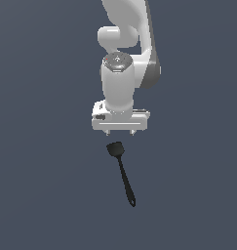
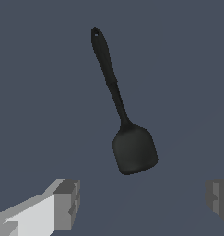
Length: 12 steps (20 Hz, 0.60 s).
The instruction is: Pick up the object and move it to a goal position.
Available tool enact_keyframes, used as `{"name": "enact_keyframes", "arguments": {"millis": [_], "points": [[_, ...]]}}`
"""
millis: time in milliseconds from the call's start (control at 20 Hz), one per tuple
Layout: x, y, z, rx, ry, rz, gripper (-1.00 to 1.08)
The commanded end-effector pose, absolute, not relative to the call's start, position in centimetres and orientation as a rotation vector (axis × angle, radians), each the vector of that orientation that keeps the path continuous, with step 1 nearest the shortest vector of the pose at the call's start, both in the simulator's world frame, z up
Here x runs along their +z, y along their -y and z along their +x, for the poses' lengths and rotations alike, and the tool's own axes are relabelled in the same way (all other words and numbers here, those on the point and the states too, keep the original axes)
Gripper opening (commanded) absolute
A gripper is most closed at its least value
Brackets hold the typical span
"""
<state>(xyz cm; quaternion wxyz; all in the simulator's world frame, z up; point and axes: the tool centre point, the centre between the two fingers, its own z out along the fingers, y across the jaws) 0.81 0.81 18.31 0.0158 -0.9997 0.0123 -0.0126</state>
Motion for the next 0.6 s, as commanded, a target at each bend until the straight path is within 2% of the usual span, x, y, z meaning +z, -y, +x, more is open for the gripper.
{"name": "enact_keyframes", "arguments": {"millis": [0, 550], "points": [[18.3, -0.8, 0.8, -0.039, -0.038, -3.11, 1.0], [17.7, -3.8, 0.2, -0.033, 0.037, -3.115, 1.0]]}}
